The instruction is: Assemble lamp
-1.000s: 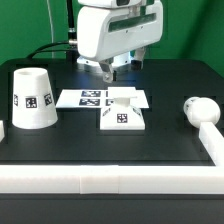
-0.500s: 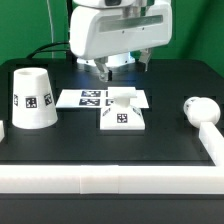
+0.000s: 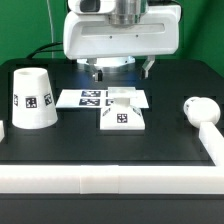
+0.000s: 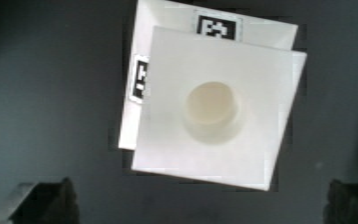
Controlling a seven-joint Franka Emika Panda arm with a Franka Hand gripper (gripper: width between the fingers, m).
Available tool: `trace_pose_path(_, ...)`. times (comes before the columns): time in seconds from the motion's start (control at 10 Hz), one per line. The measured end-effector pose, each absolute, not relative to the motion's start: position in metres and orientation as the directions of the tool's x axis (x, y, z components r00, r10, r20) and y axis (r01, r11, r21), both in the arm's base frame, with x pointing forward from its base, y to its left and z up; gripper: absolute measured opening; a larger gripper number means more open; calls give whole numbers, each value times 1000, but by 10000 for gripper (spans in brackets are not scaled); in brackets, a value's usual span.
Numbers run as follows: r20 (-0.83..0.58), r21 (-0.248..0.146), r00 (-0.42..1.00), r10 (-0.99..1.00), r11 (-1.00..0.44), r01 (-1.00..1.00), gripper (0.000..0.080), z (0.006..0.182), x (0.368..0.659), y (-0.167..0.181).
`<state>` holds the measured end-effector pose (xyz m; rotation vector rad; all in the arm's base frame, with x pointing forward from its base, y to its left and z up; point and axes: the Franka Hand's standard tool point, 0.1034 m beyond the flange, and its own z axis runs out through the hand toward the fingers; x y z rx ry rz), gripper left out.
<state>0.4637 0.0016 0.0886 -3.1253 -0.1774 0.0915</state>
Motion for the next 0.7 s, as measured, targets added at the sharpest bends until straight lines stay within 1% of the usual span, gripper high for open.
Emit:
trace_pose_path(0.1,-59,-16,997,43,-999,42,700,88,463,2)
trace_pose_path(0.3,-68,-16,997,-31,-999,-32,700,80,459,2)
trace_pose_path(0.7,-80,-22,996,-42,-999,-44,700,60,453,4)
